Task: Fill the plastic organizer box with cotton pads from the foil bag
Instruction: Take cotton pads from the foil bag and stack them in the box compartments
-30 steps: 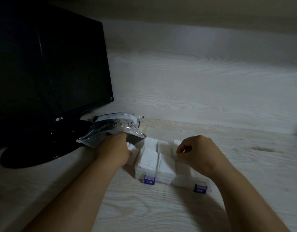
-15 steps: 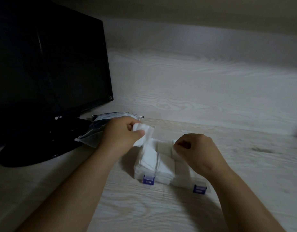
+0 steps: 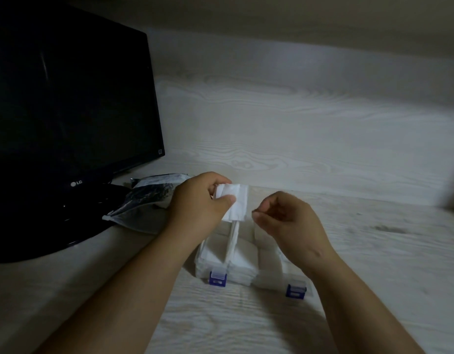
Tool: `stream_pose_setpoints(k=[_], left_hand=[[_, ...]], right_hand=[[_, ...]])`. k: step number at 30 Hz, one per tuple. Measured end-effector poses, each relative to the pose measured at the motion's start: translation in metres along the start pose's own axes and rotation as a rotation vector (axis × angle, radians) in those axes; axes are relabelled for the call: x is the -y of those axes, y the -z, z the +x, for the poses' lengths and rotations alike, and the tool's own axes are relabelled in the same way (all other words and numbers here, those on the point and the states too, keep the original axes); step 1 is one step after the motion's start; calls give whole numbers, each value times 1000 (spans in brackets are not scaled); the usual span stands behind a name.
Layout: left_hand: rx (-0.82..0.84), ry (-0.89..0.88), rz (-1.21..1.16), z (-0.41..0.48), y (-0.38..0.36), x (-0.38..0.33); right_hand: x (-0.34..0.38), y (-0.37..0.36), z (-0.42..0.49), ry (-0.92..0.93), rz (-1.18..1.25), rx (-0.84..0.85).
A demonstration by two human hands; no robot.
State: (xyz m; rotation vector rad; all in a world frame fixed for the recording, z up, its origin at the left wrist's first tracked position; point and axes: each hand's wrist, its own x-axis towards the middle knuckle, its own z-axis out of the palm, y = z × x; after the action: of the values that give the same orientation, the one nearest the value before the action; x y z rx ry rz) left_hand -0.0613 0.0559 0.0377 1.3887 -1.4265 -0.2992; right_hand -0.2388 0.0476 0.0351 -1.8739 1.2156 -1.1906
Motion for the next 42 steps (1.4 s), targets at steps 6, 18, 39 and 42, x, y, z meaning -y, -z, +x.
stream_pose_setpoints(k=[6, 18, 39, 42], left_hand=[[-60, 104, -158, -2, 0, 9], [-68, 174, -334, 0, 2, 15], [143, 114, -208, -15, -9, 1], [160, 103, -203, -15, -8, -1]], right_hand=[[2, -8, -7, 113, -212, 299], [-7, -20, -5, 210, -326, 397], [7, -2, -1, -8, 283, -142], [9, -5, -3, -8, 203, -113]])
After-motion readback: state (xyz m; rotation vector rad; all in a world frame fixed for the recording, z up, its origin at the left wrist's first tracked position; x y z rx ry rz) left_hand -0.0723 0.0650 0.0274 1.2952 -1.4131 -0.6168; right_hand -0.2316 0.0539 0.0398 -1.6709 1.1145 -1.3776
